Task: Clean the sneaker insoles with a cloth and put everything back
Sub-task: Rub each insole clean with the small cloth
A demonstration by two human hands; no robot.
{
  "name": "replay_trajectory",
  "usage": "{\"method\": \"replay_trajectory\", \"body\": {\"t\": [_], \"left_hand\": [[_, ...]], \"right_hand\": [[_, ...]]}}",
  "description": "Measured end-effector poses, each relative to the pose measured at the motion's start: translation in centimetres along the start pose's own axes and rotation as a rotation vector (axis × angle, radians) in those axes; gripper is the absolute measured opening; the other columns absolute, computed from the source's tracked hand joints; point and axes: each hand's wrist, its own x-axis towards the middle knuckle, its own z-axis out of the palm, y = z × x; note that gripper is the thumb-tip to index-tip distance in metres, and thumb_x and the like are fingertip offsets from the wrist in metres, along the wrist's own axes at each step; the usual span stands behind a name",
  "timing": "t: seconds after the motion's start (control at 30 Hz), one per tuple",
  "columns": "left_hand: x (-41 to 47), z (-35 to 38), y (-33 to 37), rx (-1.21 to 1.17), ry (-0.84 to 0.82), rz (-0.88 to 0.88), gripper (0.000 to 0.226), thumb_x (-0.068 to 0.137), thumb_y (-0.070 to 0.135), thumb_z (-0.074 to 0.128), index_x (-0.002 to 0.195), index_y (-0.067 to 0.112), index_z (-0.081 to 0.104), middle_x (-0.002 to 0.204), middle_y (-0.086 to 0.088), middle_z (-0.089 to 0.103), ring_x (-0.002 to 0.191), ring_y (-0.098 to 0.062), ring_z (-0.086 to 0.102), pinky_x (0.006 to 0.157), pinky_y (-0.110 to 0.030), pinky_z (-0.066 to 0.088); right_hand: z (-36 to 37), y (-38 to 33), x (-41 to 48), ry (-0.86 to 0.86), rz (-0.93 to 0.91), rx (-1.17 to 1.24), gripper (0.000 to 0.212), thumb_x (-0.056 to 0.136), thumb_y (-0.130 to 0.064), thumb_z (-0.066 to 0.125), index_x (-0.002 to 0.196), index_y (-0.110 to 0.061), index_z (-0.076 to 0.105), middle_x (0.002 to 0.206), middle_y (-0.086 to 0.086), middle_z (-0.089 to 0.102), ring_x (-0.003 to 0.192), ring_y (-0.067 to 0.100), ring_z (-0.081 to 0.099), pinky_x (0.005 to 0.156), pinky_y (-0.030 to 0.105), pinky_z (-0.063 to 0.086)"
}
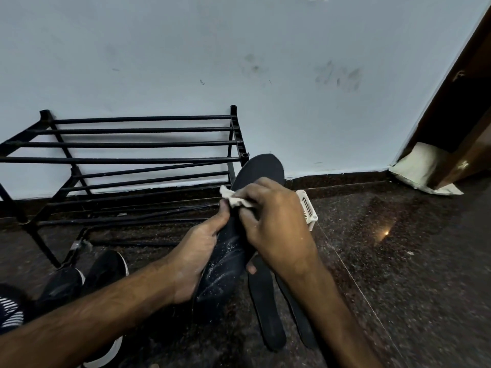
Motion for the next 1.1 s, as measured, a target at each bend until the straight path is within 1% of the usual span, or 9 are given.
{"method": "replay_trajectory", "body": {"t": [0.07, 0.2, 0.37, 0.5, 0.67, 0.83, 1.0, 1.07, 1.1], "left_hand": [[-0.1, 0.5, 0.0, 0.007, -0.006, -0.008, 0.055, 0.097, 0.05, 0.038, 0.094, 0.006, 0.07, 0.066, -0.021, 0.065, 0.051, -0.03, 0.061, 0.049, -0.03, 0.054], [0.1, 0.1, 0.2, 0.072, 0.007, -0.006, 0.068, 0.095, 0.061, 0.035, 0.092, 0.006, 0.076, 0.078, -0.021, 0.069, 0.052, -0.03, 0.061, 0.051, -0.03, 0.053], [0.0, -0.1, 0.8, -0.028, -0.017, -0.065, 0.066, 0.095, 0.057, 0.039, 0.08, 0.007, 0.079, 0.069, -0.021, 0.066, 0.049, -0.03, 0.062, 0.048, -0.029, 0.055], [0.3, -0.4, 0.4, 0.04, -0.019, -0.076, 0.067, 0.094, 0.063, 0.04, 0.091, 0.009, 0.079, 0.084, -0.019, 0.07, 0.052, -0.031, 0.062, 0.052, -0.032, 0.056], [0.3, -0.7, 0.9, -0.066, -0.04, -0.112, 0.065, 0.096, 0.057, 0.041, 0.083, 0.003, 0.074, 0.064, -0.024, 0.061, 0.049, -0.03, 0.059, 0.051, -0.031, 0.053], [0.5, -0.6, 0.6, -0.021, -0.023, -0.09, 0.064, 0.094, 0.06, 0.041, 0.089, 0.008, 0.078, 0.078, -0.018, 0.067, 0.05, -0.031, 0.062, 0.052, -0.032, 0.054], [0.1, -0.9, 0.9, -0.043, -0.062, -0.099, 0.061, 0.094, 0.054, 0.043, 0.086, 0.002, 0.075, 0.065, -0.024, 0.062, 0.05, -0.032, 0.06, 0.05, -0.03, 0.054], [0.1, -0.9, 0.9, -0.015, -0.042, -0.095, 0.06, 0.093, 0.054, 0.044, 0.088, 0.003, 0.076, 0.074, -0.024, 0.067, 0.047, -0.03, 0.06, 0.045, -0.029, 0.053], [0.1, -1.0, 0.8, 0.019, -0.044, -0.089, 0.062, 0.094, 0.055, 0.042, 0.096, 0.003, 0.075, 0.085, -0.026, 0.07, 0.047, -0.03, 0.06, 0.044, -0.028, 0.052]], "right_hand": [[0.3, 0.1, 0.1, 0.03, -0.024, -0.003, 0.022, 0.087, -0.006, 0.067, 0.107, -0.013, 0.072, 0.101, -0.004, 0.062, 0.092, 0.008, 0.058, 0.091, 0.019, 0.048], [-0.5, 1.7, 0.6, 0.125, 0.095, -0.053, 0.026, 0.086, -0.004, 0.066, 0.109, -0.013, 0.072, 0.102, -0.006, 0.061, 0.089, 0.002, 0.052, 0.086, 0.0, 0.03], [0.0, 0.6, 0.1, -0.036, -0.05, 0.041, 0.026, 0.083, 0.0, 0.067, 0.105, -0.013, 0.073, 0.1, -0.004, 0.062, 0.092, 0.007, 0.058, 0.091, 0.015, 0.046], [-0.2, 1.9, 0.1, 0.094, 0.072, -0.047, 0.027, 0.084, 0.002, 0.065, 0.106, -0.012, 0.072, 0.102, -0.004, 0.06, 0.092, 0.007, 0.056, 0.094, 0.02, 0.048], [0.3, -0.2, -0.3, -0.089, 0.009, 0.062, 0.026, 0.085, -0.005, 0.068, 0.108, -0.016, 0.073, 0.1, -0.009, 0.061, 0.092, 0.005, 0.057, 0.093, 0.016, 0.046], [-0.5, 1.5, 0.3, 0.046, 0.133, -0.033, 0.025, 0.085, -0.006, 0.069, 0.108, -0.015, 0.072, 0.098, -0.007, 0.062, 0.088, 0.006, 0.058, 0.093, 0.02, 0.05], [0.3, 0.0, -0.2, -0.045, 0.01, 0.079, 0.025, 0.084, -0.005, 0.069, 0.105, -0.017, 0.073, 0.098, -0.007, 0.064, 0.091, 0.007, 0.06, 0.091, 0.023, 0.05], [0.2, 0.7, 0.0, -0.001, 0.047, 0.01, 0.026, 0.085, -0.005, 0.068, 0.109, -0.017, 0.071, 0.101, -0.01, 0.059, 0.093, 0.004, 0.056, 0.093, 0.014, 0.045], [-0.2, 1.4, 0.2, 0.017, 0.079, -0.049, 0.027, 0.087, -0.005, 0.068, 0.111, -0.017, 0.07, 0.101, -0.012, 0.055, 0.092, 0.003, 0.054, 0.091, 0.008, 0.04]]}}
